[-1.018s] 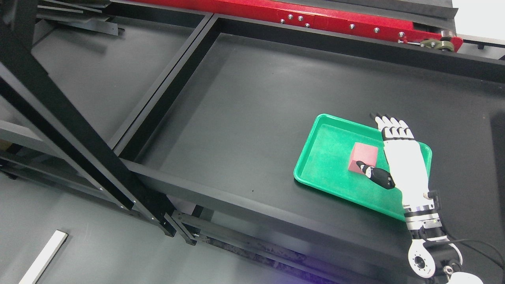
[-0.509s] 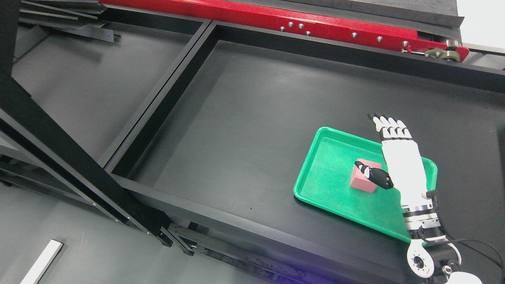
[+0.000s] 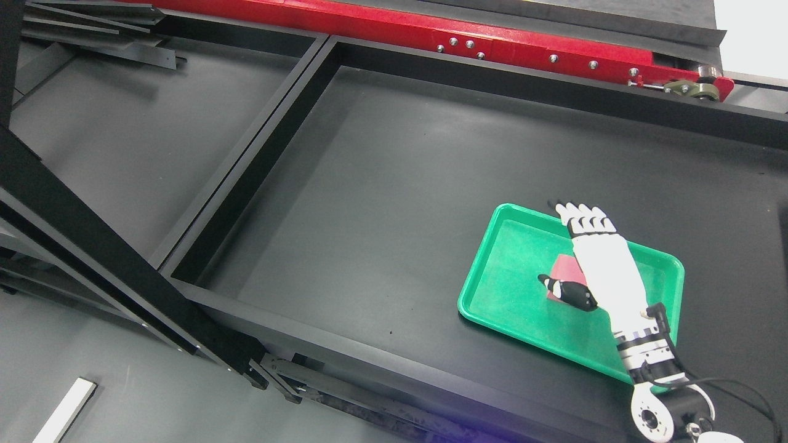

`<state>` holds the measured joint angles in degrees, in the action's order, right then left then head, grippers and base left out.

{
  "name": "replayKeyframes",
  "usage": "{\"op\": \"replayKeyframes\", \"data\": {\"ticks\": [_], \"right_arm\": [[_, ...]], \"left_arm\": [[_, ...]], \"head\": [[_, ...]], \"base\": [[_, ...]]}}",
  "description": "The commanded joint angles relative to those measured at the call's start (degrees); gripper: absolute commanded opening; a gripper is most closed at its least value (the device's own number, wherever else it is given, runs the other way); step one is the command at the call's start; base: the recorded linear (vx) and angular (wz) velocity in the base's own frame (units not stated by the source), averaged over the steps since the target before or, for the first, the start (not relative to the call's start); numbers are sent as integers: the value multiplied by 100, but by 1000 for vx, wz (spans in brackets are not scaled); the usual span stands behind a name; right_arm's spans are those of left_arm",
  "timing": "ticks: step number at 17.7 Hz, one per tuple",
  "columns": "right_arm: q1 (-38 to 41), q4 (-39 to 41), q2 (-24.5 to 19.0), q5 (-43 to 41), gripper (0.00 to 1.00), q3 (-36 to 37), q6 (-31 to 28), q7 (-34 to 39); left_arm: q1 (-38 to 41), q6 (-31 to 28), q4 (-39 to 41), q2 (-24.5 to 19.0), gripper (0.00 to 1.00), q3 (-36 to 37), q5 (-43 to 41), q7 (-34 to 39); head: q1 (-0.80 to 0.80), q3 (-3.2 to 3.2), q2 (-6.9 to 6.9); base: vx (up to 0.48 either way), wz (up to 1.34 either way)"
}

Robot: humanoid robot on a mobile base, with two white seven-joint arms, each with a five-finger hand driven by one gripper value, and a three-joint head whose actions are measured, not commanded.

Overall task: Pick pink block from left shelf to tray
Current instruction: 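Lower the right hand beside the pink cube in the green tray, then close the right hand fingers around the pink cube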

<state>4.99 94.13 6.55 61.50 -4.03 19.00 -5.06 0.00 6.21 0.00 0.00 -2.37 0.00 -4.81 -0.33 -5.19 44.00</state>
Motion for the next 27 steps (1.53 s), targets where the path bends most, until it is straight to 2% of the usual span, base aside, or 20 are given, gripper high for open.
{"op": "replayKeyframes", "data": {"ticks": [1,9,27], "right_arm": [[178,-132,329,37,99,-71,-81,303],[-173,-632,329,46,99,-97,-169,1015],[-974,-1881,338,11,99,-141,-160,1051]], "left_arm": [[-132,3,100,-100,100,0,-9,-2],[-132,3,100,-100,100,0,-9,-2],[-132,3,100,-100,100,0,-9,-2]], "head": [[0,0,0],[0,0,0],[0,0,0]], "base": [[0,0],[0,0],[0,0]]}}
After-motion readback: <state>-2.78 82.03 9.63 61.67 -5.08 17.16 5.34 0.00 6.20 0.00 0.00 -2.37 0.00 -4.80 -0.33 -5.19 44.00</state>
